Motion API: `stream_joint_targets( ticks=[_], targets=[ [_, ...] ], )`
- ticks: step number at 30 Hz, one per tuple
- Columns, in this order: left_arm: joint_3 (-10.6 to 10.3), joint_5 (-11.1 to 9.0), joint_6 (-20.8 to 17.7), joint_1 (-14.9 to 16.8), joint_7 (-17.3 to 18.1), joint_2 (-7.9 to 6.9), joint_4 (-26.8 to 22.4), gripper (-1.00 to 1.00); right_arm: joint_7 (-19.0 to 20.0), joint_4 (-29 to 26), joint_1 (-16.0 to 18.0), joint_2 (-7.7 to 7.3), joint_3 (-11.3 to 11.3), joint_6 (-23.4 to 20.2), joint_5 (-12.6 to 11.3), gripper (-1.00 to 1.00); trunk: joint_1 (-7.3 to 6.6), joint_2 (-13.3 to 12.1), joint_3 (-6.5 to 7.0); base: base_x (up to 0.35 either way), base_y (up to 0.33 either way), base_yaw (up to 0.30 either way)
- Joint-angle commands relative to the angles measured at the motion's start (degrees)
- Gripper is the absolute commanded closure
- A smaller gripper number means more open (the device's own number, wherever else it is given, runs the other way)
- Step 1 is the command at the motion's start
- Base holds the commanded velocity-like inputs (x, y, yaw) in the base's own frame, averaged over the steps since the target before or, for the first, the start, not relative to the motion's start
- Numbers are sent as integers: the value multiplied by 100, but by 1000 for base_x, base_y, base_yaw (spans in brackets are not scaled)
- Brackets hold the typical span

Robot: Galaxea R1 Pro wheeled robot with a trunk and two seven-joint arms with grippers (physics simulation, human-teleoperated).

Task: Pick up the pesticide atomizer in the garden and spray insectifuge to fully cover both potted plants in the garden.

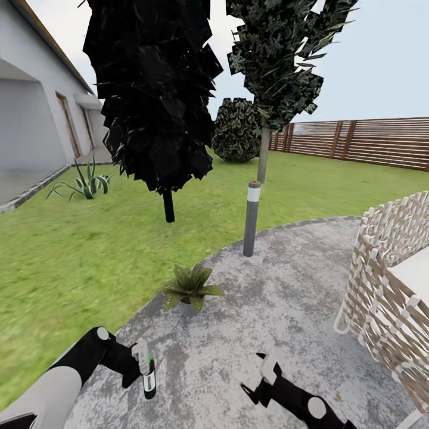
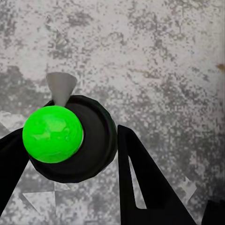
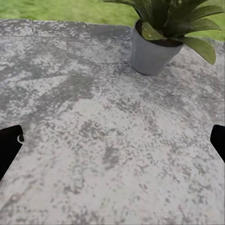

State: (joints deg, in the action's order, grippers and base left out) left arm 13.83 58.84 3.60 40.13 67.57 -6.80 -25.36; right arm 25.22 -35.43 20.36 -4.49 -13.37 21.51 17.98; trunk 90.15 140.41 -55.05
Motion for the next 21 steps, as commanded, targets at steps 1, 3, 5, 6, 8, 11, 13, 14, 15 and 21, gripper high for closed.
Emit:
stream_joint_targets(
  ticks=[1, 3, 5, 6, 8, 11, 13, 14, 15, 21],
  targets=[
    [31, 61, 41, 4, 22, 10, -4, 100, 44, -40, 3, 0, -8, 20, 61, -100, -1, 2, -6, 0, 0, 0],
    [-104, 68, 45, 4, 20, 25, -4, 100, 105, -61, 3, 19, -12, 14, 84, -100, -1, 2, -6, 0, 0, 0],
    [-330, 69, 50, 4, 17, 42, -4, 100, 311, -73, 3, 59, -15, 18, 107, 100, -1, 2, -6, 0, 0, 0],
    [-436, 67, 50, 4, 14, 55, -4, 100, 504, -77, 3, 82, -16, 21, 117, 100, -1, 2, -6, 0, 0, 0],
    [-523, 60, 49, 4, 9, 75, -4, 100, 752, -108, 3, 98, -16, 21, 124, 100, -1, 2, -6, 0, 0, 0],
    [-560, 60, 53, 4, -31, 139, -4, 100, 917, -308, 3, 118, -20, 18, 127, 100, -1, 2, -6, 0, 0, 0],
    [-569, 61, 77, 4, -38, 204, -10, 100, 1122, -365, 3, 182, -24, 18, 158, 100, -1, 2, -6, 0, 0, 0],
    [-571, 65, 109, 4, -40, 246, -9, 100, 1223, -396, 3, 229, -24, 19, 212, 100, -1, 2, -6, 0, 0, 0],
    [-573, 69, 151, 4, -41, 305, -11, 100, 1321, -436, 6, 297, -25, 15, 317, 100, -1, 2, -6, 0, 0, 0],
    [-752, 70, 498, 4, -49, 492, -13, 100, 1426, -502, 12, 581, -22, 11, 773, 100, -1, 2, -6, 0, 0, 0]
  ],
)
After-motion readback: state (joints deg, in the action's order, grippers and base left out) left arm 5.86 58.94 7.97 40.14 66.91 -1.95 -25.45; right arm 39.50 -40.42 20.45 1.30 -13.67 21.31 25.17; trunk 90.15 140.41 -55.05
